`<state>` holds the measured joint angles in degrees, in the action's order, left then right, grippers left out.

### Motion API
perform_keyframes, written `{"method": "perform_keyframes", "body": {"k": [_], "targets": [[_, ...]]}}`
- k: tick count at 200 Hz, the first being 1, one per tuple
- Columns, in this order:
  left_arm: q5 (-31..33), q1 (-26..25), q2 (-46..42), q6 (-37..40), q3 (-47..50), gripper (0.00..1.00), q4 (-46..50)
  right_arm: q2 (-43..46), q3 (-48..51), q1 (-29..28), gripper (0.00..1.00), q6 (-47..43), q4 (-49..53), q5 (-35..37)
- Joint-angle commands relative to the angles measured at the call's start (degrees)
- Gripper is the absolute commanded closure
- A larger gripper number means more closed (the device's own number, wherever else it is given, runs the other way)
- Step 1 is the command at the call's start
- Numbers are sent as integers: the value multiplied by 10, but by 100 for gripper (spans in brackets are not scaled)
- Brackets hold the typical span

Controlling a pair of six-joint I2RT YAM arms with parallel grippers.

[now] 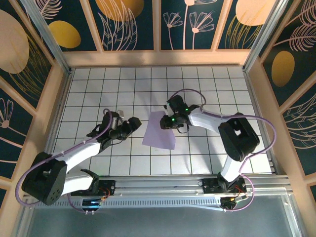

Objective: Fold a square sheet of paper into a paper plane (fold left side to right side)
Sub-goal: Pick up the square sheet of paper from the center of the table, then place a square sheet of paper at the center of the table.

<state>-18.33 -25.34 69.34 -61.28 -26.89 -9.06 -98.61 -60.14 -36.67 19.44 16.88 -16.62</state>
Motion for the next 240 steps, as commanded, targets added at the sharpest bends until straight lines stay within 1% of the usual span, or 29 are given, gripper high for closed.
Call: {"method": "perform_keyframes", "body": {"k": [1, 14, 17, 25, 59, 83, 117, 141, 151, 177, 205, 240], "targets": [[-53, 36, -38, 31, 24, 19, -34, 57, 30, 37, 67, 4, -44, -95], [-82, 55, -58, 45, 35, 15, -65, 86, 47, 50, 68, 4, -62, -137], [-89, 58, -63, 48, 38, 15, -75, 92, 50, 69, 69, 4, -66, -147], [-109, 64, -74, 57, 44, 14, -101, 110, 60, 87, 70, 4, -76, -178], [-173, 66, -110, 101, 46, 5, -201, 180, 78, 140, 73, -3, -97, -296], [-214, 66, -111, 124, 27, 1, -247, 217, 73, 157, 74, -10, -96, -367], [-271, 65, -75, 131, -11, 1, -303, 249, 51, 157, 75, -8, -88, -450], [-299, 65, -47, 127, -28, 1, -341, 273, 44, 150, 75, 18, -117, -490], [-311, 63, -37, 122, -32, 1, -358, 283, 46, 144, 75, 38, -145, -504], [-330, 54, -20, 129, -50, 1, -368, 299, 51, 119, 76, 102, -228, -526], [-346, 29, -10, 139, -68, 1, -380, 292, 40, 91, 76, 125, -264, -525], [-362, 1, -3, 151, -88, 2, -381, 271, 20, 77, 76, 110, -254, -511]]}}
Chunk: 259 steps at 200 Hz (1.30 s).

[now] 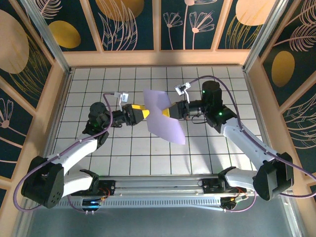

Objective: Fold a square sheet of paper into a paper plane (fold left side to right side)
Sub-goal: Place a square sheet of paper at the center of the table.

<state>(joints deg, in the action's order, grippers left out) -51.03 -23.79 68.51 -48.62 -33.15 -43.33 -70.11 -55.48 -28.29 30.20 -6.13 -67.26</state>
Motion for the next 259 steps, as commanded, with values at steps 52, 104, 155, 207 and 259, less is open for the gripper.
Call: {"method": "perform_keyframes", "body": {"k": [52, 104, 155, 207, 259], "targets": [[-27, -20, -11, 39, -28, 71, -13, -32, -47, 6, 76, -63, 54, 55], [-2, -19, -18, 59, -19, 81, 31, -34, -47, 19, 75, -96, 102, 95], [38, -20, -4, 59, -13, 100, 73, -38, -51, 33, 61, -123, 160, 162], [101, -20, 97, 24, -4, 100, 157, -42, -17, 74, 39, -122, 209, 321], [148, -20, 212, -3, 2, 100, 190, -70, 44, 81, 41, -88, 184, 390]]}}
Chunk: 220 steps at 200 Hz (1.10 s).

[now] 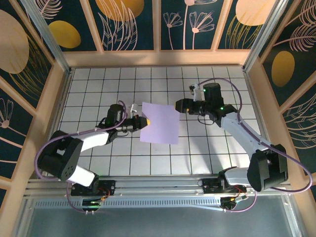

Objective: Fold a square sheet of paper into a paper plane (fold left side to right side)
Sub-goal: Place a square sheet of paper at the center of the table, then first fold in half a square sheet of paper at the center of the table.

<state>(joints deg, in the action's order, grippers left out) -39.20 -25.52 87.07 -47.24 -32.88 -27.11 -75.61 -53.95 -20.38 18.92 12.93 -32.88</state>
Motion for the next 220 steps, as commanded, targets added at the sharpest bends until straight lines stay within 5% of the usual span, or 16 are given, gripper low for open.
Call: {"method": "perform_keyframes", "body": {"k": [1, 80, 105, 181, 220], "targets": [[31, -2, 28, -16, -1, 100, 29, -15, 30, 2, 41, 25, -10, 46], [63, -2, 65, 16, -32, 100, 125, -130, 74, -51, 82, 86, -86, 41], [63, -2, 63, 17, -33, 96, 129, -173, 67, -76, 87, 92, -101, 48], [52, -3, 33, 14, -36, 54, 136, -250, 60, -102, 88, 75, -60, 101], [45, -10, 1, 14, -41, 44, 136, -253, 79, -103, 88, 63, -60, 123]]}}
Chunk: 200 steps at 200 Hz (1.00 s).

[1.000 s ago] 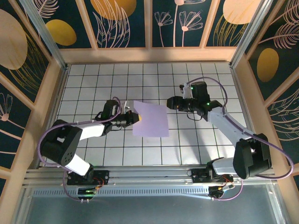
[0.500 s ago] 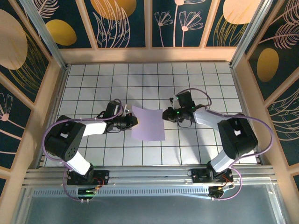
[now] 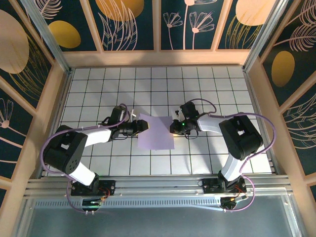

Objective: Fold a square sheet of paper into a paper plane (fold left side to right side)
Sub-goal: First fold in half a square sheet of paper at the center of the table.

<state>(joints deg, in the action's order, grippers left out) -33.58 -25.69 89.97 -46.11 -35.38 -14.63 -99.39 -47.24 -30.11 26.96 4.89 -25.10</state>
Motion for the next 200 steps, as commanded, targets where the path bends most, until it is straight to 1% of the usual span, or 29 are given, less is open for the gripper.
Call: {"method": "perform_keyframes", "body": {"k": [1, 15, 45, 119, 143, 200], "targets": [[-11, -8, -28, 2, -17, 44, 11, -15, 13, -6, 88, -17, 20, 45], [-16, -13, -36, 3, -18, 42, 8, -16, 17, -6, 88, -17, 16, 45], [-35, -24, -33, 1, -29, 40, -2, -16, 22, -6, 88, -17, 3, 35], [-48, -57, 34, -16, -77, 37, -39, -9, 30, -6, 88, -5, -28, 4], [-45, -64, 56, -20, -86, 38, -49, 0, 35, -6, 88, 6, -44, -8], [-32, -72, 86, -32, -90, 44, -66, 19, 45, -5, 88, 23, -67, -22]]}}
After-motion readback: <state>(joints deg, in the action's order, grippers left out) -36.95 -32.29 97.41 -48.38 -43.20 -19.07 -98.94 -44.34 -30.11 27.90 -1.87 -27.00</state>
